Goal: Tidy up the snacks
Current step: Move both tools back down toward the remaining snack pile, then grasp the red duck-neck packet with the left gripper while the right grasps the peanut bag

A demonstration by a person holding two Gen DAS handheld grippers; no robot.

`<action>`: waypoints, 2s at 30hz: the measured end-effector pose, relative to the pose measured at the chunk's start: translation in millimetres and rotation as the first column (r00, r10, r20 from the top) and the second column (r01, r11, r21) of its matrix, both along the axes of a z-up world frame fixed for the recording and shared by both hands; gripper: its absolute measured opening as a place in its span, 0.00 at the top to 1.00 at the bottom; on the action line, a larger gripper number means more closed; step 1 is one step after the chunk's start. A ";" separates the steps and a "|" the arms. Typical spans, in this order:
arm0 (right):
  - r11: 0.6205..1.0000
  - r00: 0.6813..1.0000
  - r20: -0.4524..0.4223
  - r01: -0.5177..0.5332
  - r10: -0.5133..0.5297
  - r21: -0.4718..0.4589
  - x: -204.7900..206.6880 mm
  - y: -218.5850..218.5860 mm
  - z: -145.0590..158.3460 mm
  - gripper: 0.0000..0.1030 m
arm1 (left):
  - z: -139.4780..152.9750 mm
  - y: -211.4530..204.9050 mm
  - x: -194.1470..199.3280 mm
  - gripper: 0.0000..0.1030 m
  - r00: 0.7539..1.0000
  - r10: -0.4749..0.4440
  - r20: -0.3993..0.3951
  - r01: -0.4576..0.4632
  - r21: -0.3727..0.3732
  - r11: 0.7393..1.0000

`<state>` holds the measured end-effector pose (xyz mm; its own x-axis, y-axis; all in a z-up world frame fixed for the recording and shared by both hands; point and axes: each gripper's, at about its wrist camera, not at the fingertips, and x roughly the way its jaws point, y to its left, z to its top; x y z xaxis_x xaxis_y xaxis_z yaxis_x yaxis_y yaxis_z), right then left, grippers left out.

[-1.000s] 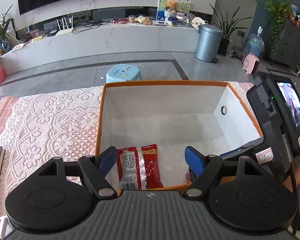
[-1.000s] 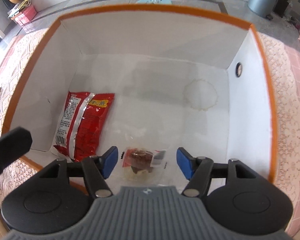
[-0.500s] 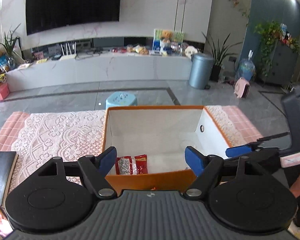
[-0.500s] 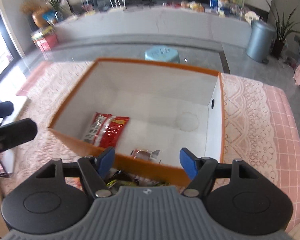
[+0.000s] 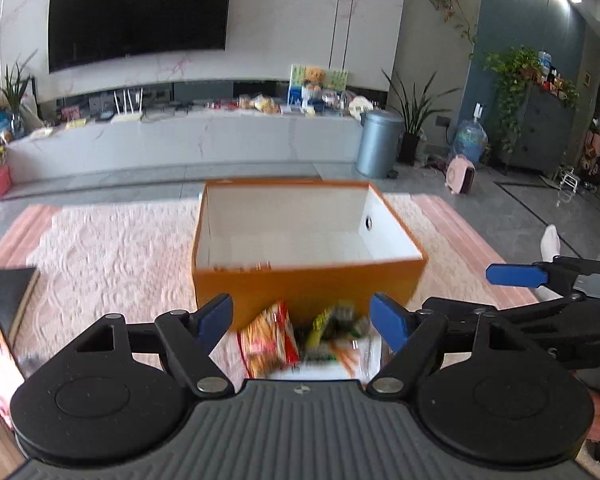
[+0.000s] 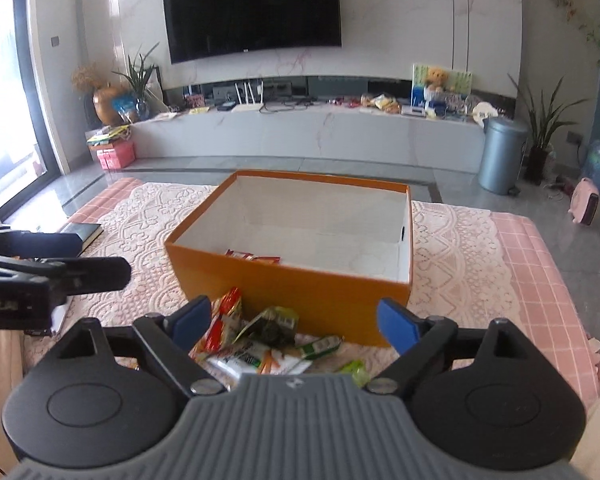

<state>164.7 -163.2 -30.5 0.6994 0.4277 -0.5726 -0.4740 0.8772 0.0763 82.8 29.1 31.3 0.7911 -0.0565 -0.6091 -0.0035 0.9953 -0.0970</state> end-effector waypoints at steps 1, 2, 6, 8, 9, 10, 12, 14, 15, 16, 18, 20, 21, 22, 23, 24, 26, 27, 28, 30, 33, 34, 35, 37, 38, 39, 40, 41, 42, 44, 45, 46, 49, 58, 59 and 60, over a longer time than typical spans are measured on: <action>1.000 1.000 0.006 -0.001 0.001 0.003 -8.3 -0.8 -2.4 0.13 | -3.7 0.1 -2.3 0.11 1.000 -0.007 -0.017 0.007 -0.006 1.000; 1.000 1.000 0.008 -0.003 0.003 0.006 -16.1 -2.5 -4.7 0.12 | -7.3 0.7 -4.2 0.11 0.999 -0.017 -0.036 0.017 -0.011 1.000; 1.000 1.000 -0.012 0.014 -0.014 0.016 -37.1 -5.4 -19.2 0.12 | -21.4 10.6 -10.6 0.11 0.994 -0.028 -0.108 0.022 -0.061 0.998; 0.999 0.999 -0.019 0.035 -0.035 0.012 -45.4 -5.2 -27.6 0.12 | -29.1 16.1 -11.8 0.11 0.989 -0.028 -0.147 0.017 -0.077 0.997; 0.999 0.999 -0.019 0.046 -0.046 0.007 -49.3 -5.1 -31.9 0.12 | -35.0 20.0 -15.0 0.11 0.985 -0.026 -0.169 0.012 -0.079 0.997; 0.998 0.998 -0.020 0.056 -0.056 0.005 -51.9 -5.0 -36.1 0.12 | -39.6 22.8 -14.6 0.11 0.981 -0.018 -0.191 0.003 -0.079 0.997; 0.997 0.997 -0.028 0.074 -0.074 -0.001 -55.9 -4.2 -45.4 0.12 | -51.2 28.3 -18.3 0.11 0.973 0.007 -0.232 -0.029 -0.090 0.996; 0.996 0.996 -0.040 0.084 -0.085 -0.014 -57.8 -1.6 -53.0 0.12 | -61.7 35.8 -21.2 0.11 0.961 0.026 -0.274 -0.060 -0.116 0.991; 0.996 0.995 -0.045 0.086 -0.087 -0.020 -58.6 -0.1 -56.4 0.13 | -65.7 40.5 -21.0 0.11 0.956 0.038 -0.291 -0.079 -0.130 0.988; 0.996 0.995 -0.048 0.084 -0.086 -0.026 -58.8 2.2 -59.5 0.13 | -70.1 44.0 -23.0 0.11 0.952 0.052 -0.303 -0.099 -0.142 0.985; 0.996 0.995 -0.051 0.084 -0.086 -0.040 -57.1 6.7 -63.9 0.17 | -72.5 49.3 -23.6 0.11 0.946 0.075 -0.315 -0.128 -0.149 0.981; 0.995 0.995 -0.052 0.082 -0.085 -0.057 -54.3 12.1 -68.0 0.17 | -75.2 55.1 -22.8 0.12 0.943 0.088 -0.321 -0.142 -0.148 0.979; 0.995 0.995 -0.054 0.082 -0.085 -0.065 -53.4 13.9 -69.8 0.17 | -75.2 56.5 -21.5 0.12 0.941 0.092 -0.325 -0.147 -0.149 0.978; 0.994 0.995 -0.058 0.081 -0.086 -0.072 -52.3 15.8 -72.1 0.17 | -76.8 60.0 -20.7 0.12 0.939 0.096 -0.331 -0.153 -0.153 0.976; 0.994 0.994 -0.063 0.081 -0.086 -0.077 -51.3 16.9 -74.3 0.17 | -78.8 62.5 -19.7 0.12 0.936 0.101 -0.338 -0.162 -0.156 0.974; 0.993 0.994 -0.068 0.081 -0.087 -0.081 -50.1 17.7 -76.1 0.17 | -81.1 65.2 -17.8 0.12 0.932 0.109 -0.347 -0.172 -0.157 0.972; 0.993 0.993 -0.080 0.083 -0.090 -0.089 -46.9 19.4 -80.3 0.17 | -87.1 70.1 -12.9 0.12 0.919 0.128 -0.373 -0.198 -0.156 0.968; 0.992 0.992 -0.085 0.085 -0.093 -0.093 -45.3 20.2 -82.2 0.17 | -90.7 72.6 -10.6 0.12 0.914 0.135 -0.384 -0.209 -0.158 0.965; 0.992 0.991 -0.091 0.088 -0.096 -0.096 -43.4 20.8 -84.1 0.17 | -94.5 74.3 -7.7 0.11 0.908 0.139 -0.396 -0.216 -0.158 0.963; 0.991 0.990 -0.103 0.090 -0.100 -0.100 -39.7 21.4 -87.7 0.17 | -101.4 77.5 -2.8 0.11 0.897 0.150 -0.416 -0.233 -0.159 0.959; 0.990 0.987 -0.120 0.090 -0.104 -0.111 -33.0 24.0 -94.7 0.17 | -111.5 80.1 3.9 0.12 0.883 0.162 -0.440 -0.257 -0.164 0.952; 0.989 0.986 -0.126 0.091 -0.106 -0.115 -31.4 24.6 -96.9 0.17 | -115.3 80.1 6.3 0.11 0.878 0.167 -0.448 -0.266 -0.167 0.949; 0.989 0.986 -0.129 0.093 -0.108 -0.118 -29.6 25.2 -99.2 0.17 | -118.9 79.7 8.8 0.11 0.874 0.171 -0.455 -0.274 -0.170 0.947; 0.987 0.985 -0.133 0.094 -0.111 -0.127 -25.9 26.8 -104.6 0.18 | -126.2 78.5 12.5 0.11 0.868 0.177 -0.465 -0.283 -0.169 0.944; 0.987 0.985 -0.130 0.093 -0.111 -0.132 -25.1 27.5 -106.5 0.22 | -129.8 76.9 14.6 0.11 0.865 0.179 -0.470 -0.285 -0.165 0.944; 0.986 0.986 -0.126 0.093 -0.111 -0.141 -23.5 28.5 -109.1 0.26 | -133.6 75.4 16.7 0.11 0.861 0.181 -0.475 -0.287 -0.159 0.945; 0.984 0.986 -0.122 0.092 -0.111 -0.149 -22.6 29.1 -110.8 0.27 | -137.9 74.1 19.1 0.12 0.857 0.182 -0.482 -0.287 -0.152 0.946; 0.984 0.987 -0.117 0.089 -0.108 -0.157 -21.4 29.5 -112.9 0.27 | -141.8 72.7 20.9 0.11 0.853 0.184 -0.488 -0.288 -0.145 0.947; 0.983 0.988 -0.111 0.085 -0.104 -0.162 -20.7 30.1 -114.9 0.27 | -145.9 71.6 22.7 0.12 0.849 0.188 -0.493 -0.290 -0.139 0.947; 0.982 0.990 -0.105 0.077 -0.096 -0.170 -19.3 30.9 -119.2 0.27 | -152.7 70.7 25.3 0.12 0.844 0.198 -0.498 -0.298 -0.130 0.946; 0.983 0.991 -0.103 0.068 -0.087 -0.169 -18.2 31.4 -121.4 0.27 | -155.6 71.0 26.1 0.11 0.841 0.207 -0.500 -0.308 -0.127 0.943; 0.984 0.992 -0.103 0.060 -0.078 -0.168 -17.3 31.6 -123.0 0.27 | -158.7 71.7 26.4 0.12 0.839 0.216 -0.499 -0.318 -0.127 0.940; 0.984 0.995 -0.081 0.036 -0.051 -0.175 -14.2 33.9 -127.2 0.26 | -164.8 71.9 27.2 0.11 0.843 0.228 -0.488 -0.331 -0.135 0.934; 0.976 0.998 0.028 -0.045 0.052 -0.214 -3.8 42.8 -141.8 0.19 | -167.7 64.1 27.2 0.15 0.880 0.260 -0.397 -0.317 -0.084 0.945; 0.978 0.999 0.022 -0.044 0.050 -0.205 -2.0 42.1 -143.5 0.20 | -168.2 62.1 27.1 0.15 0.883 0.260 -0.390 -0.308 -0.065 0.949; 0.981 0.999 0.011 -0.041 0.044 -0.192 1.0 40.6 -145.1 0.20 | -168.6 58.9 26.8 0.20 0.888 0.259 -0.381 -0.296 -0.043 0.954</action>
